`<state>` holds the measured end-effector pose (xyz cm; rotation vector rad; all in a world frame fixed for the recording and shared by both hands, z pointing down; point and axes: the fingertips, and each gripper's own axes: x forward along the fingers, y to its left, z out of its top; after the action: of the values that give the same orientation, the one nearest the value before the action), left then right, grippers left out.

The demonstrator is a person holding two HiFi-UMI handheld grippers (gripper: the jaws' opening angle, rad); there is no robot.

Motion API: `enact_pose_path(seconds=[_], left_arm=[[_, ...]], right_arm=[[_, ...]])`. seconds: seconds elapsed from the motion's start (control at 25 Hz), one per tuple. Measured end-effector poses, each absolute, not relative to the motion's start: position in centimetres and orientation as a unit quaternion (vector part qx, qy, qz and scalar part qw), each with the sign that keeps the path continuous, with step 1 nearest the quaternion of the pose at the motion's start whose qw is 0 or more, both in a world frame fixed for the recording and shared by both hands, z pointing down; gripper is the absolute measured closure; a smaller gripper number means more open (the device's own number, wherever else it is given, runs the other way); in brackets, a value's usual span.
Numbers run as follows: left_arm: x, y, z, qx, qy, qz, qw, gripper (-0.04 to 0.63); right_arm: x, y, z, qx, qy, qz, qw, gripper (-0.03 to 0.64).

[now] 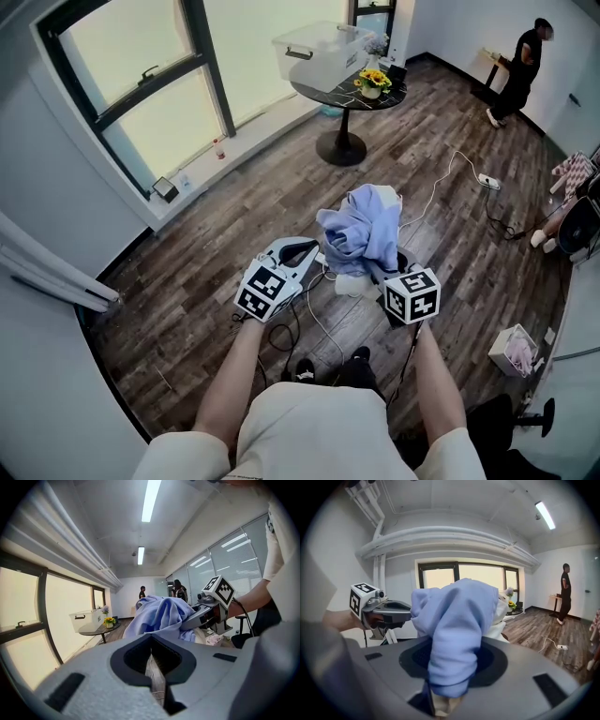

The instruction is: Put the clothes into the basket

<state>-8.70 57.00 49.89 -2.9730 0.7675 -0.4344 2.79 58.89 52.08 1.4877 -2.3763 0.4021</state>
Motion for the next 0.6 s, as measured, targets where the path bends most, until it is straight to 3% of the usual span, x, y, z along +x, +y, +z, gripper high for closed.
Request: enact_pose_path(seconds=[0.6], left_arm=[[-9.2, 55.2, 52.0, -0.957, 0.251, -0.148, 0.005, 0.58]], right_arm=[[3.3, 56.1, 52.9, 0.515, -0.833, 0.158, 0.126, 0.447]])
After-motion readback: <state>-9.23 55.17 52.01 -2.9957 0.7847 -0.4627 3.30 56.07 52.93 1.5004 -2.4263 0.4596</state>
